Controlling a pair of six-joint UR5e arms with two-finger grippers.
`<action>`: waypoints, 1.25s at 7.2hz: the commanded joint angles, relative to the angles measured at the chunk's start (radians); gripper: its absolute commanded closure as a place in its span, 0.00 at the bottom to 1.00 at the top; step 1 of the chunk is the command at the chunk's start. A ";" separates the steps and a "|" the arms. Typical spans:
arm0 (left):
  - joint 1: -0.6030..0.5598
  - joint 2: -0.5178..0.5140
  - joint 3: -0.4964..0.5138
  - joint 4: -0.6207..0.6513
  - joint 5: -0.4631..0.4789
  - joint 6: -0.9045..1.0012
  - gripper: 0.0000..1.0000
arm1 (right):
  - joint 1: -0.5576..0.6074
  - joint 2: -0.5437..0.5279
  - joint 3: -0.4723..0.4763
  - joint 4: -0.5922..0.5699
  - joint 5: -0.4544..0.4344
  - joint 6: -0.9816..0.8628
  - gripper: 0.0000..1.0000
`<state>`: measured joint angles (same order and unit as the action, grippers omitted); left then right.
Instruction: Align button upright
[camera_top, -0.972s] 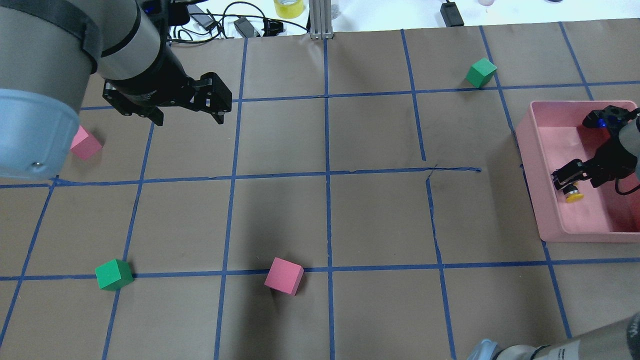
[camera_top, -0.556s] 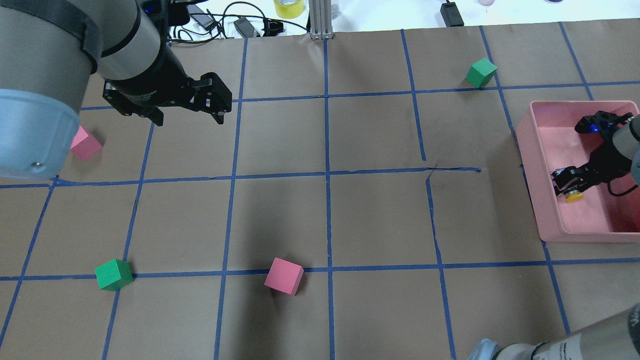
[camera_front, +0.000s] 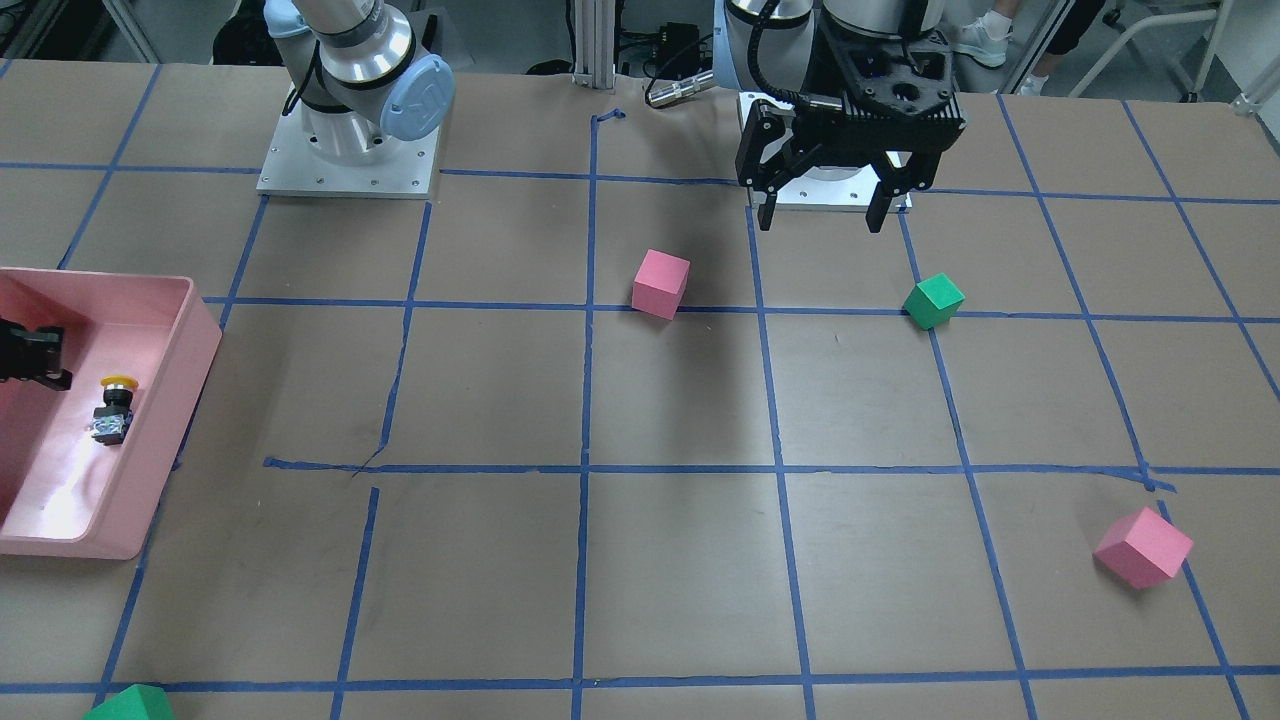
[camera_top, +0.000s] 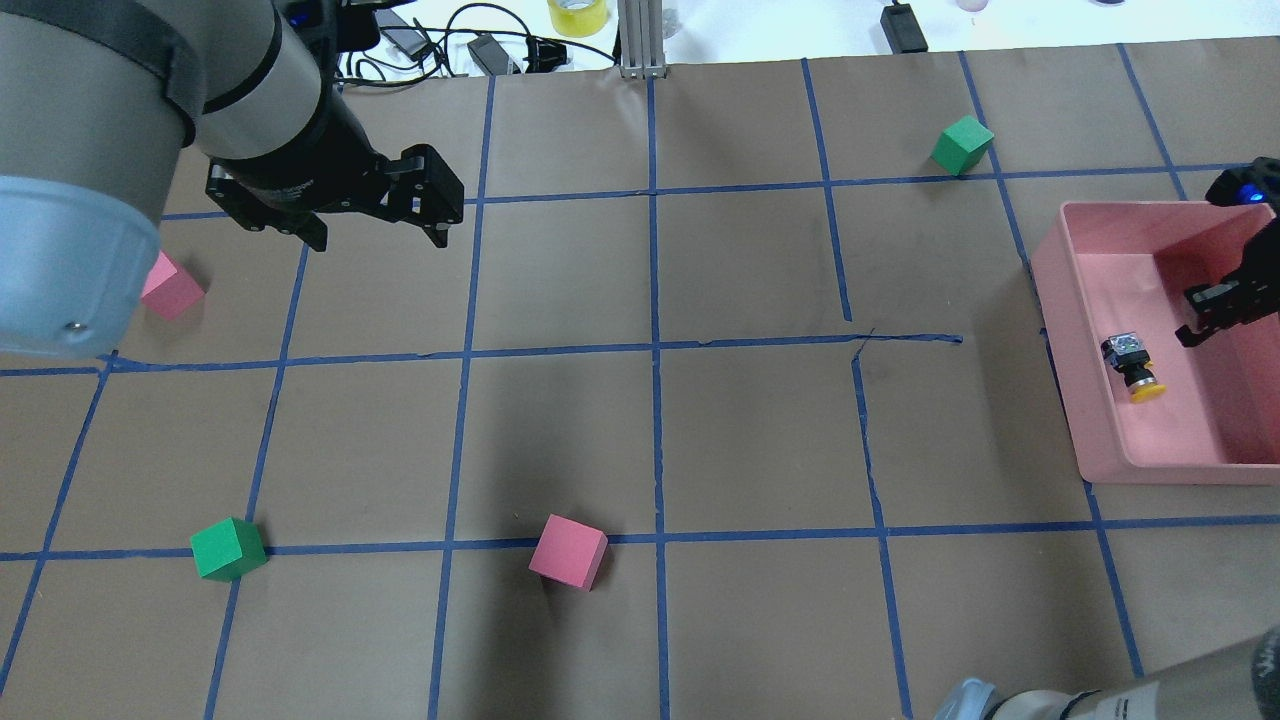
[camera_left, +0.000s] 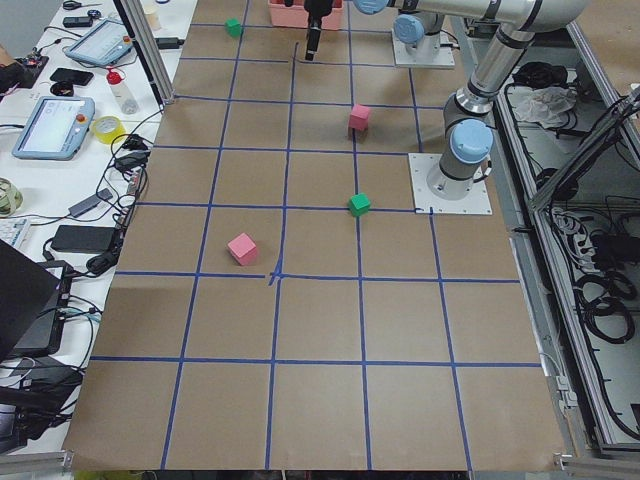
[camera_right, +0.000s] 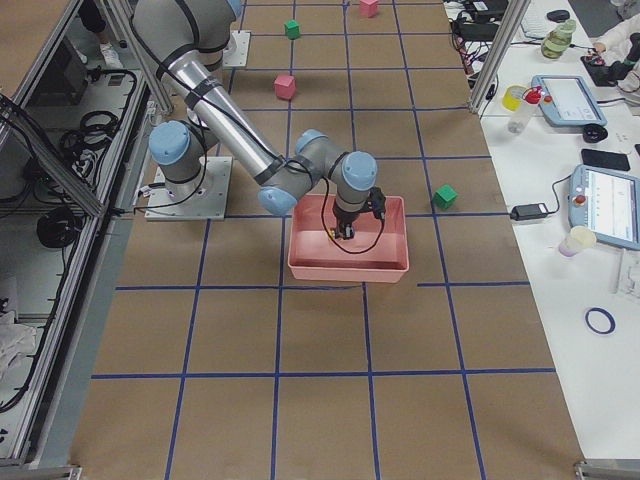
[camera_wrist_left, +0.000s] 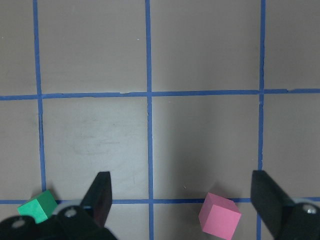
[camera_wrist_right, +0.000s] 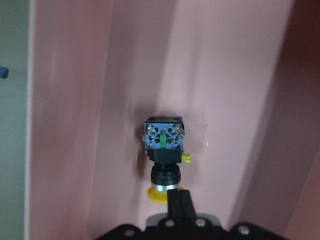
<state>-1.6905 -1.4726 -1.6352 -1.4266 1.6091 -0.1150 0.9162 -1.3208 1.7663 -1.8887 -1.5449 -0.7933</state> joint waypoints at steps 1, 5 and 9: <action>0.000 0.000 0.000 0.000 0.000 0.000 0.00 | 0.071 -0.052 -0.225 0.285 0.012 0.144 1.00; 0.000 0.000 0.002 0.000 0.000 0.000 0.00 | 0.065 0.001 -0.124 0.134 -0.001 -0.037 0.00; 0.000 0.000 0.002 0.000 0.000 0.000 0.00 | 0.017 0.067 0.091 -0.142 -0.029 -0.010 0.00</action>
<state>-1.6905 -1.4727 -1.6349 -1.4266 1.6091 -0.1151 0.9577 -1.2825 1.8183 -1.9602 -1.5617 -0.8045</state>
